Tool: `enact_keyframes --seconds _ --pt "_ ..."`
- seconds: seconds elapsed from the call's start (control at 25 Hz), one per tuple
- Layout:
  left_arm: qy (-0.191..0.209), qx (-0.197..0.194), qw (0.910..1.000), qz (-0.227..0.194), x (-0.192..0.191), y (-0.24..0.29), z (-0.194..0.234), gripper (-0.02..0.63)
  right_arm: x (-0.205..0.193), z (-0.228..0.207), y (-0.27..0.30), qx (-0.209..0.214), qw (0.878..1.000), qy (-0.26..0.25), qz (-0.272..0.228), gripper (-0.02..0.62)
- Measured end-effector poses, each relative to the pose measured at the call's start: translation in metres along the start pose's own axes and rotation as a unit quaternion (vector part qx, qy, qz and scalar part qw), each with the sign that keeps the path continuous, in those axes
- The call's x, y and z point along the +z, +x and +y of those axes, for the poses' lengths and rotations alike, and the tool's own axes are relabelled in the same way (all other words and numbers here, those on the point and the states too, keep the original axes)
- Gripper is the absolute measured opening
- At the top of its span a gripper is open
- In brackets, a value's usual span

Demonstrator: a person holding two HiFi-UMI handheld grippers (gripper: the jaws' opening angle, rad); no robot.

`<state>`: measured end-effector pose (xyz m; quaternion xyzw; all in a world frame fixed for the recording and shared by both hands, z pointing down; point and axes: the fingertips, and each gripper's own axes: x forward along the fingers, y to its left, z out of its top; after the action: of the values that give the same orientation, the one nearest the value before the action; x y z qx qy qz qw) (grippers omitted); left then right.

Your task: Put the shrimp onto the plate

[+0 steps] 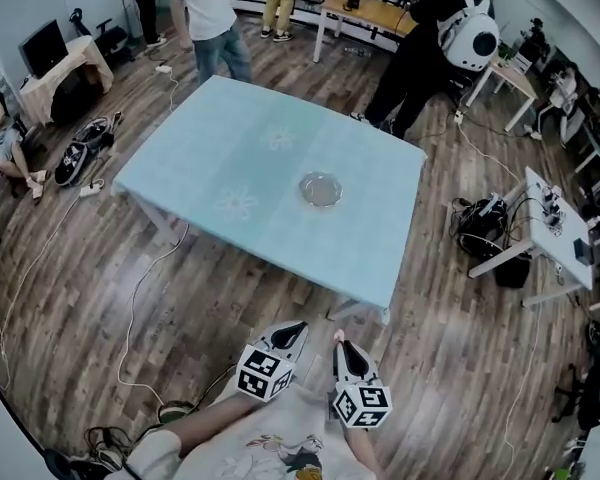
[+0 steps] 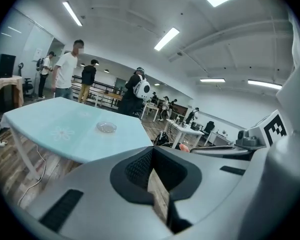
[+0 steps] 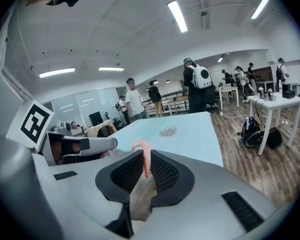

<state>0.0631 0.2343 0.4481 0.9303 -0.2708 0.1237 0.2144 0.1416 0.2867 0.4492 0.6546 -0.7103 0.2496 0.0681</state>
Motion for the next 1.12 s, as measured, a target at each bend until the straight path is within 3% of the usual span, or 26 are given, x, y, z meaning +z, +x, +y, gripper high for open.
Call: enact_keyframes --seconds 0.28,0.6,0.88,1.12 --pt "-0.03 0.024 0.9989 -0.028 0.044 0.031 0.071 0.007 0.057 0.007 0.083 0.015 0.998 -0.054 0.006 0.063" --pt "-0.072 0.051 0.9957 -0.028 0.049 0.051 0.107 0.008 0.073 0.009 0.136 0.033 0.997 -0.07 0.025 0.063" --pt "-0.073 0.069 0.9947 -0.017 0.061 0.082 0.131 0.008 0.08 -0.007 0.182 0.05 0.996 -0.068 0.041 0.064" --pt "-0.054 0.098 0.9936 -0.016 0.094 0.127 0.171 0.008 0.103 -0.041 0.25 0.062 0.994 -0.069 0.05 0.064"
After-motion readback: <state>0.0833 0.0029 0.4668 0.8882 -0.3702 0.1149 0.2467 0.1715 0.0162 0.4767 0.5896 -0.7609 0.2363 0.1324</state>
